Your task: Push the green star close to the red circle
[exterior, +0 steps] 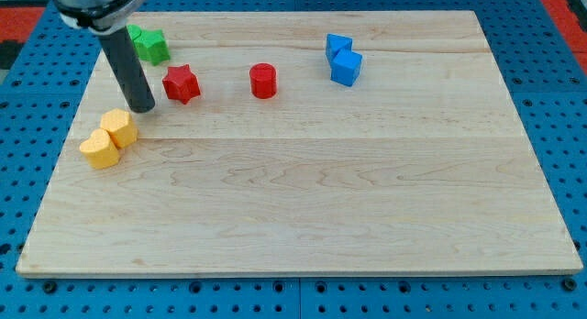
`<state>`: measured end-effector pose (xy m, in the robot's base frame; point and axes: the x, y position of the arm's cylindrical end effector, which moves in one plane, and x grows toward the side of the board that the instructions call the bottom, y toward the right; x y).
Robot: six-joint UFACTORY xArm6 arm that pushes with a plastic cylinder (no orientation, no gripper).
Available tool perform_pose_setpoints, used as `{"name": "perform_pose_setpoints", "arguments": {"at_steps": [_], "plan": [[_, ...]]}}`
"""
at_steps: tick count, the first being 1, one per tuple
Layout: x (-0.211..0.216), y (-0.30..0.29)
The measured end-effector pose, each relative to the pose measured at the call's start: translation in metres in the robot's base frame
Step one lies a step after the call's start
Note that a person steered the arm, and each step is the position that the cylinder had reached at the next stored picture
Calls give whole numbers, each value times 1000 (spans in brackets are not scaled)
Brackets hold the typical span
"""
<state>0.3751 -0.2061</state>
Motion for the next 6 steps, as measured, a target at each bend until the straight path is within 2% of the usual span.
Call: {"name": "perform_pose_setpoints", "arguments": {"at_steps": [1,3,5,6], "plan": [[-36,-24],[-57,-63],[-102,-86],[-106,-88]]}}
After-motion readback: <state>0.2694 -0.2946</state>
